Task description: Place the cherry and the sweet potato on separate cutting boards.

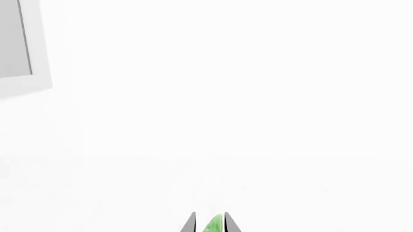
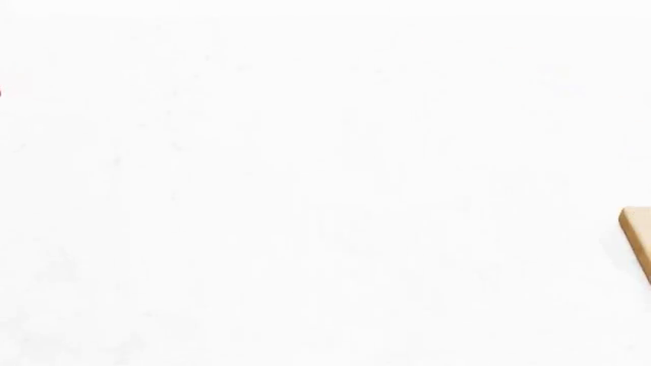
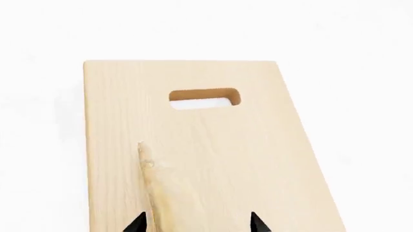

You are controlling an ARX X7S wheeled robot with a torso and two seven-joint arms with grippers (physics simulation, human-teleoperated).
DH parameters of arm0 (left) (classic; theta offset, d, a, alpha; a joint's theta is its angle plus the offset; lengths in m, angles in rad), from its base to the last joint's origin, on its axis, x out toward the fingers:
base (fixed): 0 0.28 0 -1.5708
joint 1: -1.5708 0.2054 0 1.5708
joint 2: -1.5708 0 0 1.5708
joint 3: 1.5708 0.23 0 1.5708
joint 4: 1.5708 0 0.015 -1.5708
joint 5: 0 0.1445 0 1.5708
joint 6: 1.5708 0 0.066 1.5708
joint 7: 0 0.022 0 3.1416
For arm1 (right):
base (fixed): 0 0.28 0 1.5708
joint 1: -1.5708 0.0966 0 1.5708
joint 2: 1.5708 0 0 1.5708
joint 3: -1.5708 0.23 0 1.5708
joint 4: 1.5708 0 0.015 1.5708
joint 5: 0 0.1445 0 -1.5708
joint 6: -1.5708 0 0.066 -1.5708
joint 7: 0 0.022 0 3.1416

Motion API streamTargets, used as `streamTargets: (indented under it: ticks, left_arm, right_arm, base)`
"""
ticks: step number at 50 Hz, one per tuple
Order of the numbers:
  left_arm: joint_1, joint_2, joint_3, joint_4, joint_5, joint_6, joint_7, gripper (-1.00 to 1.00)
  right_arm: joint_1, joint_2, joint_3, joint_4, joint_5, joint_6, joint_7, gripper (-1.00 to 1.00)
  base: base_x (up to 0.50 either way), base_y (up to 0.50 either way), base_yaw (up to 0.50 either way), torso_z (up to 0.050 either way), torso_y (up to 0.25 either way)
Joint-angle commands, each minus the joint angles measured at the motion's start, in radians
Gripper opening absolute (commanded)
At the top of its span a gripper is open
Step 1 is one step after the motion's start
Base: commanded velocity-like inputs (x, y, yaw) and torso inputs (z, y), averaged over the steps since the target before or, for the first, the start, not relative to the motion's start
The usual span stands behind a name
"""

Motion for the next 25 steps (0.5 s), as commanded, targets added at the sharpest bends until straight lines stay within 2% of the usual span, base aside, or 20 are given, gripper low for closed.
streamTargets:
  ticks: [1,15,18,25]
  left_arm:
    - [0.007,-0.001,-0.004,-0.007,-0.005,0.006,0.002,-1.0]
    - [-0.01,0.002,-0.014,-0.012,-0.01,-0.01,-0.005,-1.0]
    - [-0.012,-0.005,-0.018,-0.012,-0.007,-0.008,-0.01,-1.0]
    - [-0.016,-0.011,-0.021,-0.017,-0.009,-0.016,-0.018,-1.0]
  right_arm:
    - [0.011,-0.001,-0.008,-0.008,-0.016,0.022,-0.002,1.0]
    - [0.138,0.02,0.067,-0.085,0.024,0.048,0.024,1.0]
    - [0.15,0.021,0.153,-0.122,0.093,-0.04,0.062,1.0]
    - [0.143,0.03,0.234,-0.267,0.138,-0.174,0.092,1.0]
  base:
    - [0.0,0.0,0.0,0.0,0.0]
    - [0.0,0.0,0.0,0.0,0.0]
    - [0.0,0.0,0.0,0.0,0.0]
    - [0.0,0.0,0.0,0.0,0.0]
